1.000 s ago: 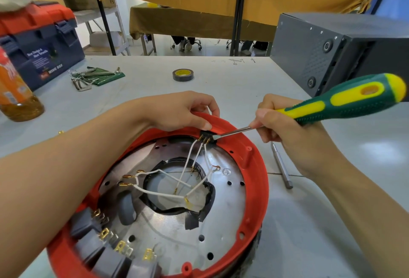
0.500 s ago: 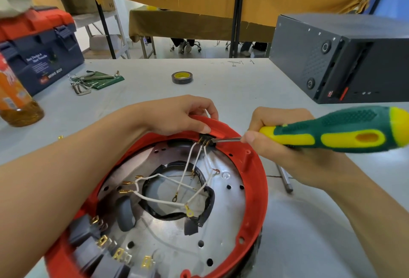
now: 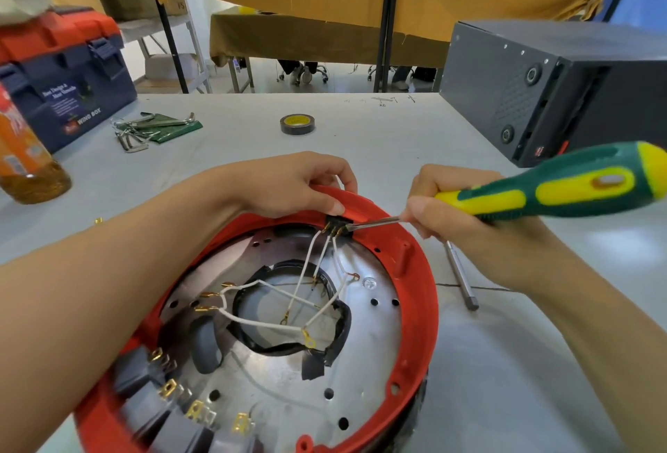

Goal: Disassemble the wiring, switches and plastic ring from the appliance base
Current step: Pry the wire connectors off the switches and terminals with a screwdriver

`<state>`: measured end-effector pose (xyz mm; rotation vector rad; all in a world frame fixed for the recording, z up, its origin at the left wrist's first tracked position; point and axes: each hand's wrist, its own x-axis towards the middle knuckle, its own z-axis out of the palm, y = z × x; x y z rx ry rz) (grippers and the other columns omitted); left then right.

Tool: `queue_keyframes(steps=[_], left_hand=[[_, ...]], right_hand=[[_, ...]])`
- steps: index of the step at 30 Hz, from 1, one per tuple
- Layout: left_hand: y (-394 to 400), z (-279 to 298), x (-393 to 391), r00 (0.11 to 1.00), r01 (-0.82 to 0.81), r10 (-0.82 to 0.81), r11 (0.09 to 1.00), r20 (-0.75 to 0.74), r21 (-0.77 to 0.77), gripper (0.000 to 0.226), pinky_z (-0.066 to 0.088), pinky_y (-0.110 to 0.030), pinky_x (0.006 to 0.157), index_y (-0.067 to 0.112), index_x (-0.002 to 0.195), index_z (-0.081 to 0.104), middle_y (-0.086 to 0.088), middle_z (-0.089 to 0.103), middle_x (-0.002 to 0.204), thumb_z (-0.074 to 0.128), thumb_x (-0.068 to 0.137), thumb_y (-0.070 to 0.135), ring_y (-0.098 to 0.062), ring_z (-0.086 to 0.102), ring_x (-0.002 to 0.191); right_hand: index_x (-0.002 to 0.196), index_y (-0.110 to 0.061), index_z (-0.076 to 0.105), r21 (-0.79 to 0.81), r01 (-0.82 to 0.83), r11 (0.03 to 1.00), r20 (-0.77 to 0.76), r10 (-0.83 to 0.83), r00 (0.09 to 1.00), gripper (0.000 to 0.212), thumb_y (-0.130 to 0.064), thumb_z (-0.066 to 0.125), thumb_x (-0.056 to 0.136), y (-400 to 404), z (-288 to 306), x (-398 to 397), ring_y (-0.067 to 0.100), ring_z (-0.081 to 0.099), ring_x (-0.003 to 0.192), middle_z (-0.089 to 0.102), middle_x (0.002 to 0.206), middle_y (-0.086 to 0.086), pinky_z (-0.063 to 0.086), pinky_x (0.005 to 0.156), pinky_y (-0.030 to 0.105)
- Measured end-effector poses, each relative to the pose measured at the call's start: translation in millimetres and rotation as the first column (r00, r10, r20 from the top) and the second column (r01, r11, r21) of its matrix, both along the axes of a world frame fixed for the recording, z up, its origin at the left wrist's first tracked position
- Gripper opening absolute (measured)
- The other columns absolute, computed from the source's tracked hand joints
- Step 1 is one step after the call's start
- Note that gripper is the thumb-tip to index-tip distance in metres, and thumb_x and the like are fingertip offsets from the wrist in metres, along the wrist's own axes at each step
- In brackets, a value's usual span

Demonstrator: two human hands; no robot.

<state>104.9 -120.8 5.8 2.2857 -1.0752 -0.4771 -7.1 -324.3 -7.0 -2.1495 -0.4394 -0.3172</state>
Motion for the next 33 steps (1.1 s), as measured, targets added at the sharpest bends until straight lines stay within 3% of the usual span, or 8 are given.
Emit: queue_keyframes(steps=[2,5,11,17,25,28,31,33], left_hand=[[-0.2,-0.5,0.1,1.0,0.006,-0.006,1.0,-0.001,0.001,0.017,0.048,-0.027,0.082,0.024,0.104,0.058,0.003,0.069,0.09,0.062,0.09,0.015,-0.014,0.064,0.083],[0.3,0.1,-0.2,1.0,0.011,-0.011,1.0,-0.003,-0.003,0.016,0.049,-0.029,0.083,0.023,0.103,0.059,0.002,0.069,0.09,0.062,0.09,0.014,-0.015,0.064,0.083],[0.0,0.5,-1.1,1.0,0.001,-0.001,1.0,-0.019,-0.002,0.017,0.048,-0.031,0.084,0.023,0.103,0.059,0.003,0.069,0.09,0.061,0.09,0.013,-0.015,0.064,0.083],[0.8,0.4,-0.2,1.0,0.001,-0.002,1.0,-0.029,-0.008,0.017,0.048,-0.03,0.084,0.025,0.101,0.059,0.004,0.069,0.089,0.062,0.09,0.013,-0.015,0.064,0.084],[2.1,-1.6,1.0,0.999,0.004,-0.005,1.0,-0.032,-0.027,0.017,0.047,-0.028,0.081,0.026,0.101,0.059,0.005,0.068,0.088,0.062,0.09,0.013,-0.012,0.063,0.081],[1.9,-2.3,1.8,1.0,0.011,-0.011,1.0,-0.026,-0.027,0.018,0.048,-0.031,0.083,0.027,0.101,0.059,0.004,0.069,0.089,0.062,0.09,0.013,-0.015,0.064,0.083],[1.9,-2.2,2.0,1.0,0.015,-0.015,1.0,-0.027,-0.021,0.017,0.048,-0.032,0.082,0.026,0.102,0.059,0.003,0.069,0.089,0.062,0.09,0.013,-0.018,0.064,0.083],[1.9,-2.0,1.7,1.0,0.011,-0.012,1.0,-0.026,-0.016,0.017,0.046,-0.029,0.08,0.026,0.102,0.058,0.006,0.069,0.087,0.062,0.09,0.014,-0.014,0.064,0.081]], right_hand=[[0.061,-0.01,0.049,0.134,-0.03,0.991,0.032,0.026,0.999,0.032,-0.037,0.052,0.078,-3.1,-1.1,-1.4,0.032,0.042,0.058,0.049,0.059,0.012,0.037,0.053,0.038],[0.063,-0.004,0.049,0.261,-0.048,0.964,0.014,0.046,0.999,0.034,-0.034,0.052,0.077,-7.4,-9.8,3.4,0.032,0.036,0.057,0.044,0.056,0.01,0.032,0.051,0.03],[0.055,-0.018,0.052,0.448,-0.055,0.892,-0.058,0.09,0.994,0.022,-0.031,0.055,0.073,-9.1,-15.9,8.3,0.009,0.04,0.051,0.042,0.054,0.0,0.034,0.051,0.012],[0.053,-0.02,0.055,0.497,-0.029,0.867,-0.096,0.089,0.991,0.022,-0.033,0.054,0.071,-7.2,-18.0,13.3,0.013,0.032,0.054,0.039,0.056,-0.001,0.03,0.052,0.019],[0.06,-0.007,0.056,0.416,-0.016,0.909,-0.018,0.026,0.999,0.032,-0.036,0.053,0.072,-4.2,-13.5,3.5,0.011,0.038,0.051,0.042,0.053,0.0,0.034,0.051,0.012],[0.063,-0.003,0.053,0.311,0.032,0.95,0.047,-0.048,0.998,0.037,-0.039,0.05,0.073,-1.4,-11.4,-6.5,0.01,0.042,0.05,0.045,0.052,0.002,0.033,0.049,0.019],[0.059,-0.015,0.051,0.22,0.087,0.972,0.08,-0.107,0.991,0.031,-0.041,0.05,0.075,4.2,-10.6,-16.2,0.032,0.042,0.055,0.042,0.054,0.013,0.033,0.05,0.036],[0.059,-0.016,0.048,0.183,0.106,0.977,0.1,-0.125,0.987,0.03,-0.041,0.049,0.076,7.1,-10.9,-19.0,0.039,0.046,0.06,0.042,0.055,0.016,0.034,0.052,0.037]])
